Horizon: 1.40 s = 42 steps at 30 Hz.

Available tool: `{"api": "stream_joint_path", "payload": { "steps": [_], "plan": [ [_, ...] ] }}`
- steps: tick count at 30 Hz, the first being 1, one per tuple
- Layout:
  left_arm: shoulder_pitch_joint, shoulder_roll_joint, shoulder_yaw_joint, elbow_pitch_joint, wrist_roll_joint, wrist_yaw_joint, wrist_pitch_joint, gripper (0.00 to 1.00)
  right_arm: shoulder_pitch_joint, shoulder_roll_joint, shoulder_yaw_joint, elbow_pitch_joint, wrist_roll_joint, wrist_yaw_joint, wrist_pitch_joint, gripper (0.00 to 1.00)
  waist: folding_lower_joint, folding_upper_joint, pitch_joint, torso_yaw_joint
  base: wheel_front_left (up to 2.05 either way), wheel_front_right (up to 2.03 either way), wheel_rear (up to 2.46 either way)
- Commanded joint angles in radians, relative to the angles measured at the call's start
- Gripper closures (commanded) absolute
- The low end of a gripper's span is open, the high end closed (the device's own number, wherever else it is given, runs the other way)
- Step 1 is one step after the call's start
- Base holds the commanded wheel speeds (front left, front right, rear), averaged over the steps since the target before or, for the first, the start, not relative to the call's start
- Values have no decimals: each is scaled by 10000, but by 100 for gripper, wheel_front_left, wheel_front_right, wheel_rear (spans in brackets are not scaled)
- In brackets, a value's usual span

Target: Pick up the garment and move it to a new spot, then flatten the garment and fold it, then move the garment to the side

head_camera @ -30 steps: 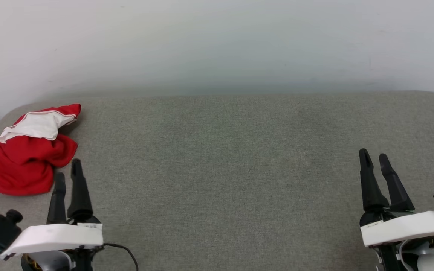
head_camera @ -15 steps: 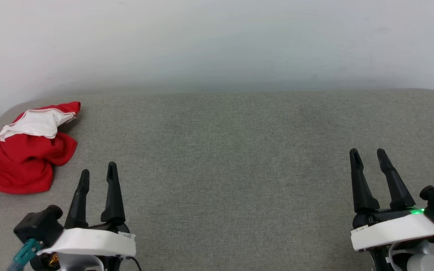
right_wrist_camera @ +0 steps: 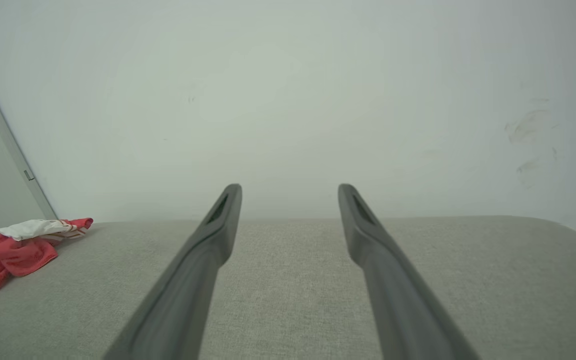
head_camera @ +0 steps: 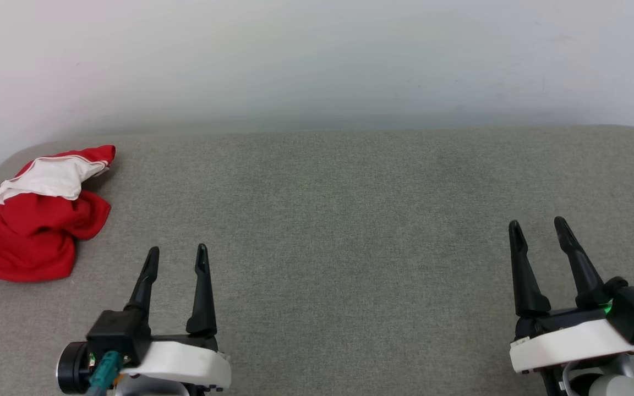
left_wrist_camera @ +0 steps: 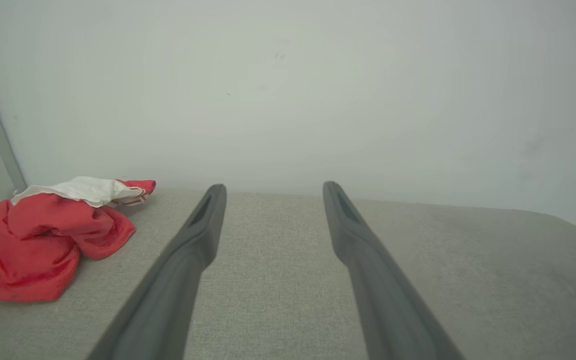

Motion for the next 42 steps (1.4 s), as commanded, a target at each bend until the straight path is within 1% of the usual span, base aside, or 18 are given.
{"api": "stream_joint_path", "payload": {
  "steps": [1,3,5,6,9,11,14,20,22,27,30,35,42],
  "plan": [
    [-218,175,-235,-96,272,205,-86,0,8,-4,22,-134,-312,0,-99,0,-1,0,0,-3,0,0,0],
    [-203,199,-418,-122,212,396,-133,0,14,-4,57,-149,-500,0,-149,0,-1,0,-1,-10,0,0,0],
    [-177,217,-433,-174,159,469,-181,0,16,-4,142,-179,-654,0,-194,0,-1,0,0,-18,0,0,0],
    [-166,233,-448,-208,186,455,-204,0,25,-3,154,-192,-742,0,-214,0,-1,0,1,-22,0,0,0],
    [-23,95,-346,-262,32,203,-275,0,88,-3,141,-193,-804,0,-285,0,-1,0,8,-29,0,0,0],
    [102,-96,-61,-319,-103,-80,-313,0,125,-3,99,-183,-693,0,-332,0,-1,0,15,-33,0,0,0],
    [327,-455,453,-229,-250,-816,-374,0,145,-2,3,-189,-550,0,-389,0,-1,0,25,-39,0,0,0],
    [589,-1116,1458,186,285,-2158,-498,0,247,0,-82,-45,-632,0,-529,0,-1,0,46,-38,0,0,0],
    [616,-1258,1685,344,566,-2472,-555,0,271,0,-118,-5,-603,0,-572,0,-1,0,51,-39,0,0,0],
    [739,-1497,1939,909,1069,-2957,-645,0,317,1,-128,251,-464,0,-659,0,-1,0,8,-47,0,0,0],
    [784,-1561,1989,1084,1398,-3100,-701,0,350,1,-84,321,-669,0,-716,0,-1,0,-25,-49,0,0,0],
    [809,-1606,1990,1136,1909,-3213,-795,0,425,2,-15,421,-999,0,-807,0,-1,0,-35,-35,0,0,0],
    [821,-1631,2121,1202,1940,-3305,-905,0,488,3,20,415,-1321,-1,-915,0,-1,0,-32,21,0,0,0]
  ]
}}
